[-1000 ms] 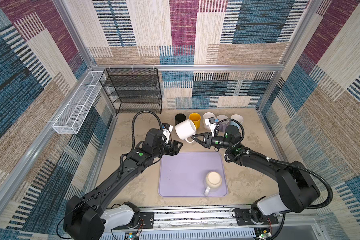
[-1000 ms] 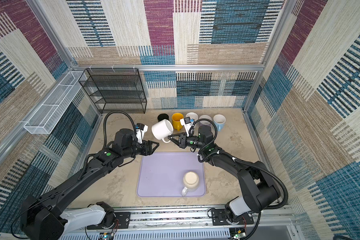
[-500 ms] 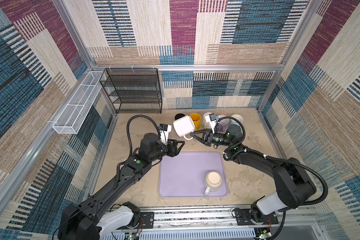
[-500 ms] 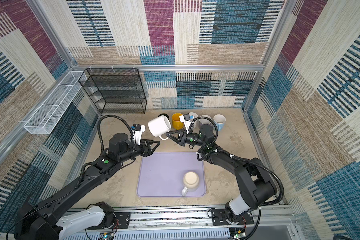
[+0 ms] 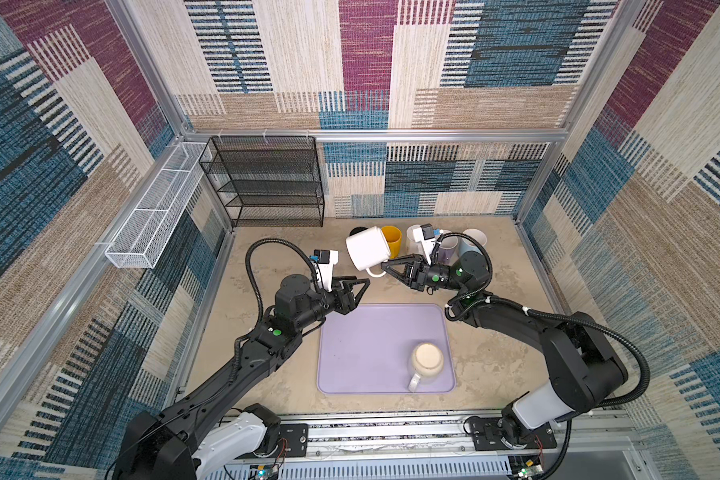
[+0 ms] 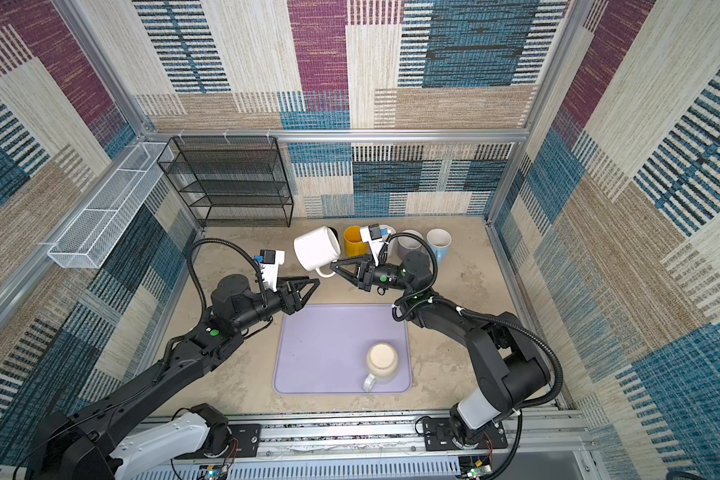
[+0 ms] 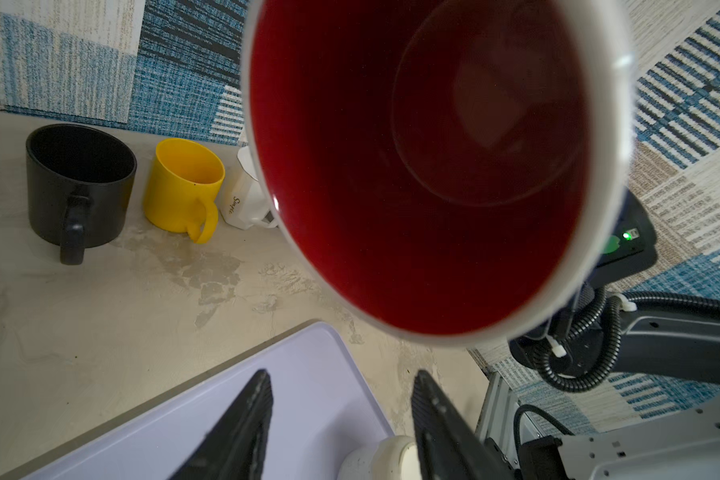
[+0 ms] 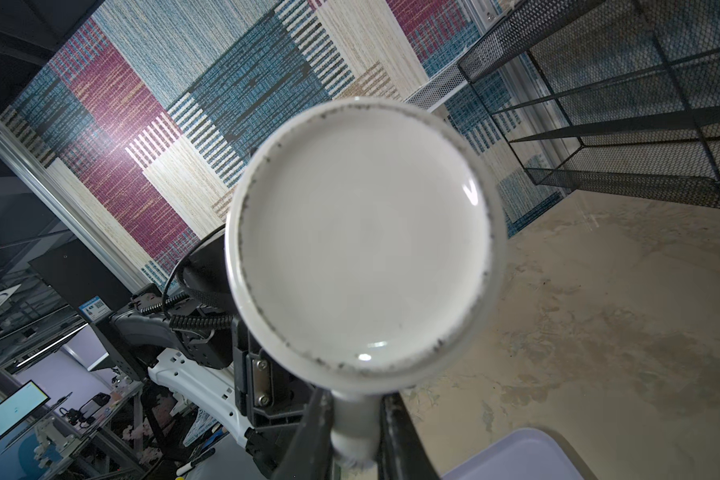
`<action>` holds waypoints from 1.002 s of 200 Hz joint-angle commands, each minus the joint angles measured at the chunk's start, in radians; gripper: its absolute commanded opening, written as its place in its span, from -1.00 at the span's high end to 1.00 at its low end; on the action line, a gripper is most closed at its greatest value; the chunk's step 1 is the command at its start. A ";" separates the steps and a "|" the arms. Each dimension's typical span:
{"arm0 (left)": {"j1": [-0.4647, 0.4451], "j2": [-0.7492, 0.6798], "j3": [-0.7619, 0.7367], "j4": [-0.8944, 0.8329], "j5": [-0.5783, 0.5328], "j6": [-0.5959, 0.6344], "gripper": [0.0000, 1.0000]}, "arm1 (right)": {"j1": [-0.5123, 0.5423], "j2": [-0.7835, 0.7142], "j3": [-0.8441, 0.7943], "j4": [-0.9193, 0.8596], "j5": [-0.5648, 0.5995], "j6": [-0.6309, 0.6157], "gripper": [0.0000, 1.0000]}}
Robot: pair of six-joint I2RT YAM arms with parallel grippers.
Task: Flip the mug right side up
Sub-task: 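Rotate the white mug upright with the right gripper while the left gripper approaches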
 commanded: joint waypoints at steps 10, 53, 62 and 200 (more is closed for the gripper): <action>0.000 -0.001 -0.033 0.194 0.029 -0.040 -0.08 | 0.018 0.008 0.007 0.148 0.025 0.036 1.00; -0.003 -0.042 -0.096 0.338 0.020 -0.051 -0.07 | 0.041 0.021 0.029 0.163 0.034 0.043 1.00; -0.003 -0.049 -0.100 0.343 0.018 -0.048 -0.07 | 0.048 0.026 0.035 0.167 0.037 0.043 1.00; -0.003 -0.157 -0.194 0.490 -0.015 -0.075 0.14 | 0.136 0.067 0.052 0.280 0.070 0.076 1.00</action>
